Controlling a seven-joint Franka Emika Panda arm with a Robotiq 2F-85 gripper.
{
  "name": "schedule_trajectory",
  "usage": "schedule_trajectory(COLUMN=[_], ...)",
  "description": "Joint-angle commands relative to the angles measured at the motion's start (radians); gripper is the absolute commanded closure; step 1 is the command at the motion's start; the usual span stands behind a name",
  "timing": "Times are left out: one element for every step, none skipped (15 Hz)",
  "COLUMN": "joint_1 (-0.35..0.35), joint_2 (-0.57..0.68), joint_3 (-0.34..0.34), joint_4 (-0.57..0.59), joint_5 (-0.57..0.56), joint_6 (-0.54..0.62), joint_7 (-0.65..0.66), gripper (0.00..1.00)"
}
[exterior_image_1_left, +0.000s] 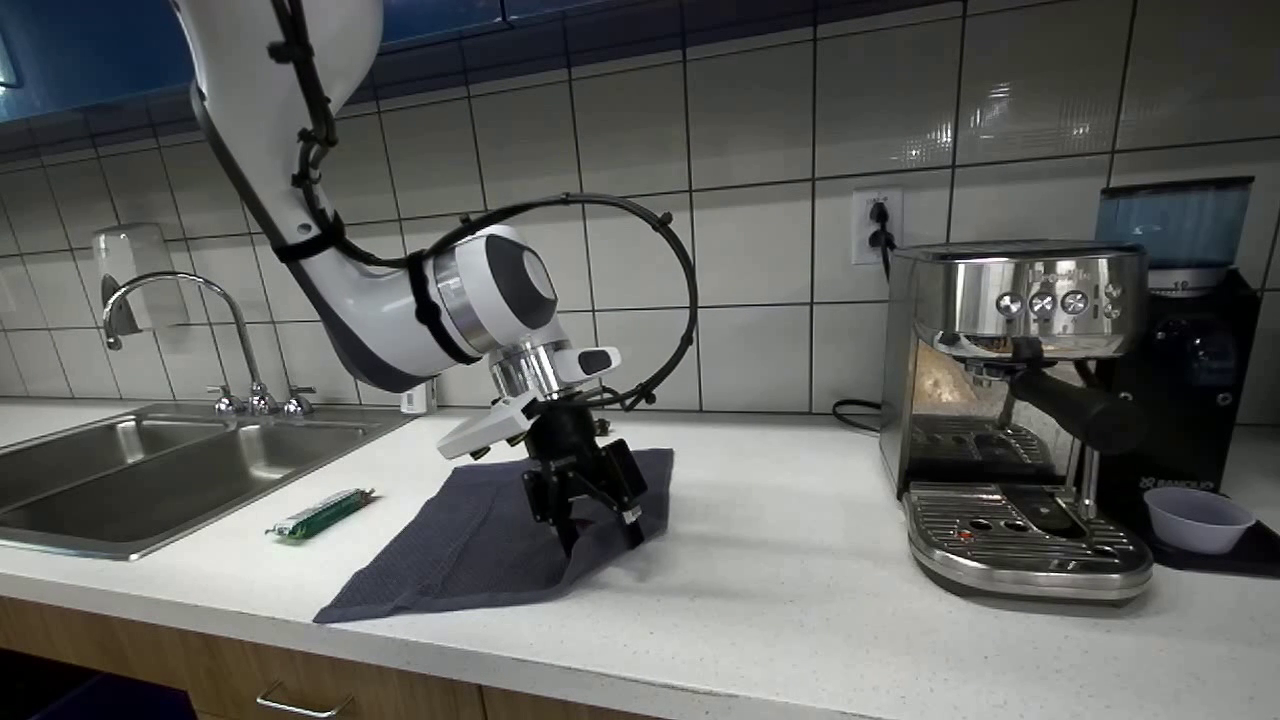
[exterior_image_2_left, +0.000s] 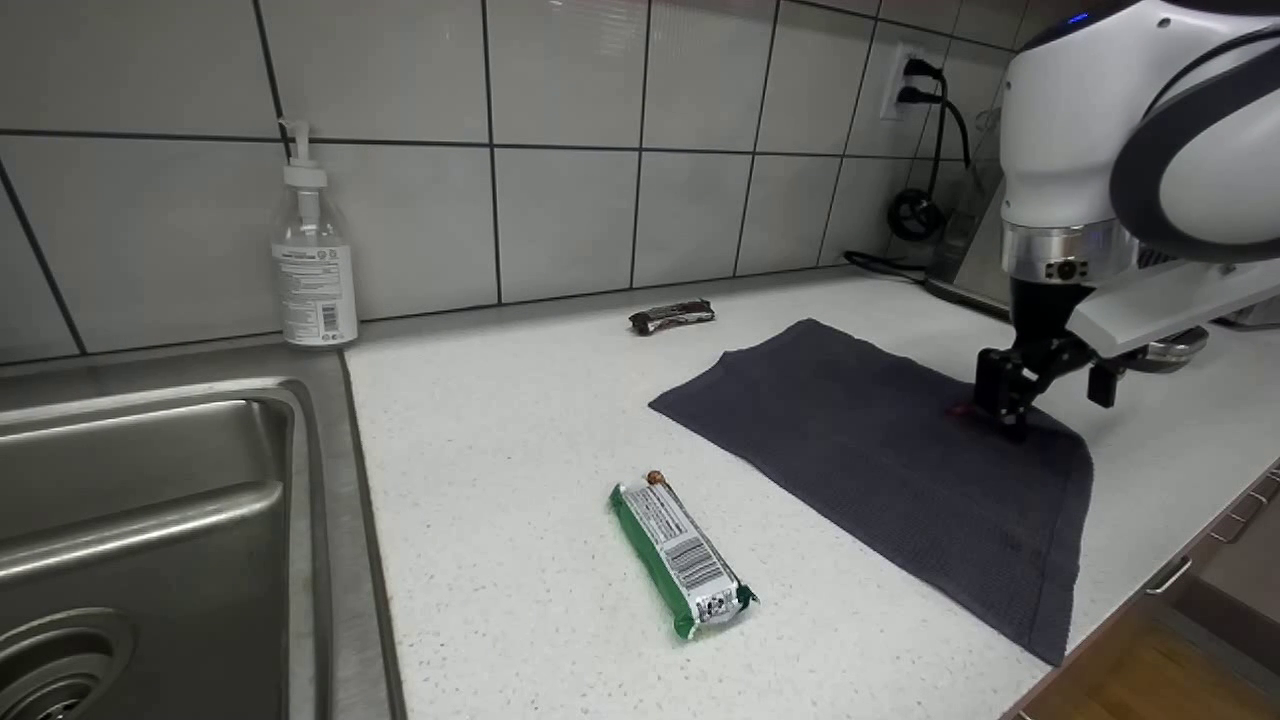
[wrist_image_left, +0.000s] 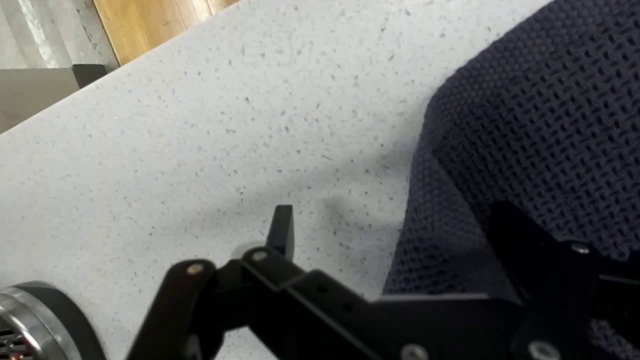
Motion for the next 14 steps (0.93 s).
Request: schedule_trajectory(joint_1=[0.005,0.005,0.005,0.005,0.004,0.003,0.003,0.002,0.002,0.002,0.001,0.001,0.001,0.001], joint_2=[0.002,0.002,0.002,0.002,0.002,0.001,0.003,0.005,0.006,0.006,0.006,0.005,0.005,0.005], joint_3=[0.005,0.006,0.005,0.005,0.003,0.001,-0.001,-0.002,-0.003,-0.004,-0.004,-0.005,-0.006,-0.007], joint_4=[0.016,0.016,0.017,0.017,0.018,0.018,0.02,0.021,0.022,0.022,0.022,0.023,0.023,0.024], joint_5=[0.037,0.05,0.06,0.069,0.076,0.081,0.082,0.086,0.089,0.092,0.096,0.099,0.101,0.104], joint_6=[-0.035,-0.037,-0.037,-0.038,-0.037,-0.036,-0.036,-0.037,-0.037,-0.036,-0.036,-0.036,-0.036,-0.036], joint_7=[0.011,0.009,0.011,0.01,0.01,0.011,0.011,0.012,0.012,0.012,0.012,0.011,0.011,0.011], gripper=[0.0,0.0,0.0,0.0,0.0,0.0,0.0,0.0,0.0,0.0,0.0,0.0,0.0,0.0])
